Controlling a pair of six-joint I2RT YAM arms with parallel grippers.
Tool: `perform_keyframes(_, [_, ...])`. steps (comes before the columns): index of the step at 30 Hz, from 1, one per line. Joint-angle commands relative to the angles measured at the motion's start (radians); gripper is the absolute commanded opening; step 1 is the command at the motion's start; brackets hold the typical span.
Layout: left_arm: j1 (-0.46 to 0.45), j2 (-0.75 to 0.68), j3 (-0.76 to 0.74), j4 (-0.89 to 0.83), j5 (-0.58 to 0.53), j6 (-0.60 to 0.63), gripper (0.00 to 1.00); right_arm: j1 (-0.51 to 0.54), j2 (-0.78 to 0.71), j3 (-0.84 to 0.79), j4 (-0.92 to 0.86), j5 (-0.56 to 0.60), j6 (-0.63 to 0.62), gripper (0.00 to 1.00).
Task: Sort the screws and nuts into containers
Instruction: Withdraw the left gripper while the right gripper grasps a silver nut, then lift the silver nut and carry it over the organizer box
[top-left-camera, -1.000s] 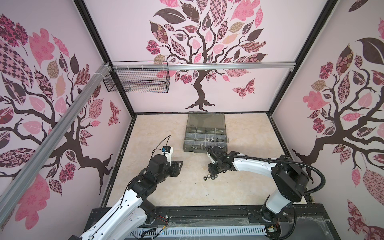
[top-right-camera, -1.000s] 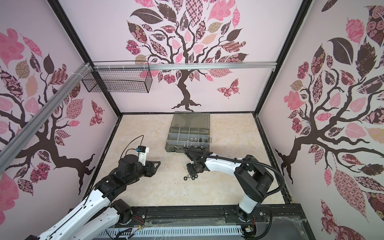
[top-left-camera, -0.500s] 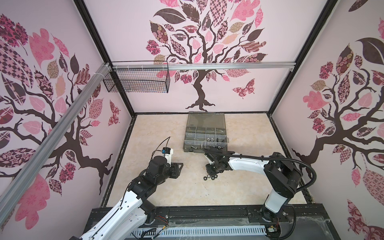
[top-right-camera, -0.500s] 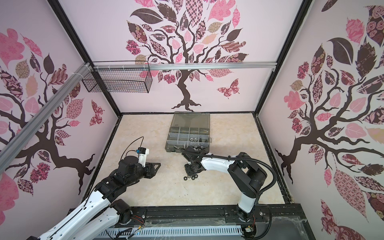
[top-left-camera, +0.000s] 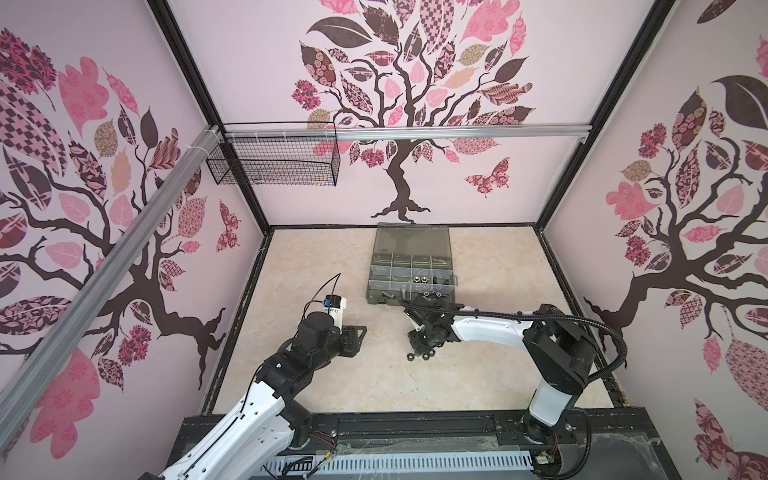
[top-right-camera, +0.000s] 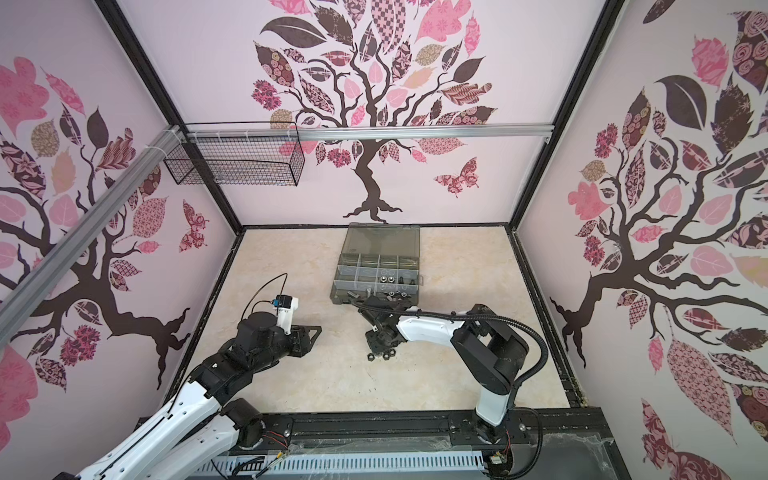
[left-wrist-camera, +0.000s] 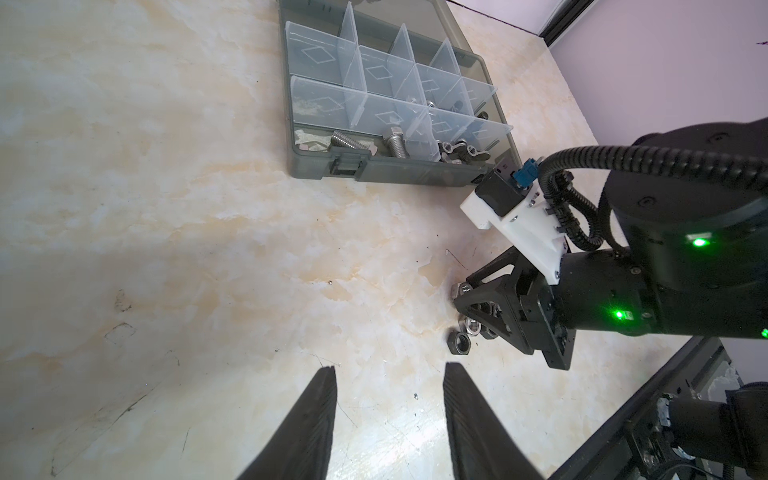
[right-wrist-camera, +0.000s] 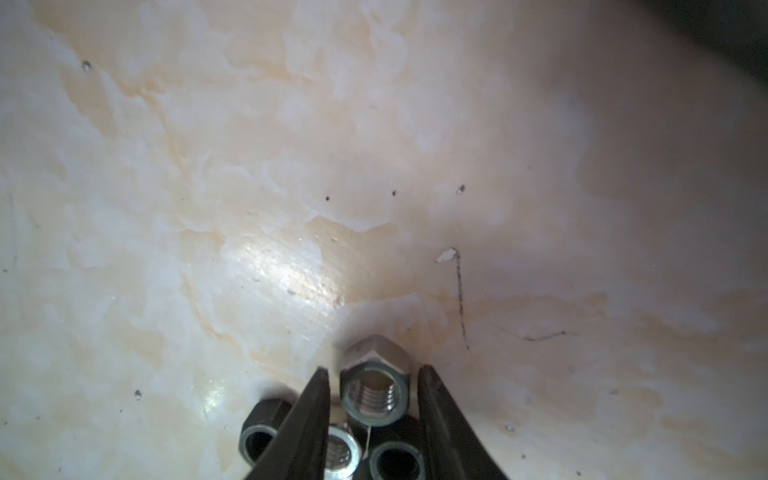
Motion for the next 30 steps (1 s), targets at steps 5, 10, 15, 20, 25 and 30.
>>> perform_keyframes(5, [0.003,0.003,-0.017,0.007,0.016,-0.008,0.45,0.028,0.058,0.064,-0.067,0.072,-0.049,0.35])
perform_keyframes(10, [0.001,0.009,-0.011,0.010,0.019,-0.005,0.45,0.038,0.073,0.077,-0.072,0.087,-0.058,0.27])
perform_keyframes(15, [0.002,0.014,-0.008,0.009,0.021,-0.003,0.45,0.038,0.069,0.076,-0.067,0.088,-0.060,0.23])
perform_keyframes(20, [0.002,0.006,-0.007,-0.002,0.022,0.001,0.46,0.038,0.044,0.110,-0.063,0.085,-0.084,0.22])
perform_keyframes(25, [0.002,0.010,-0.014,0.021,0.021,-0.011,0.45,0.008,0.010,0.182,-0.079,0.087,-0.110,0.21])
perform_keyframes(30, [0.002,0.027,-0.008,0.016,0.046,-0.011,0.45,-0.063,-0.030,0.223,-0.073,0.046,-0.132,0.21])
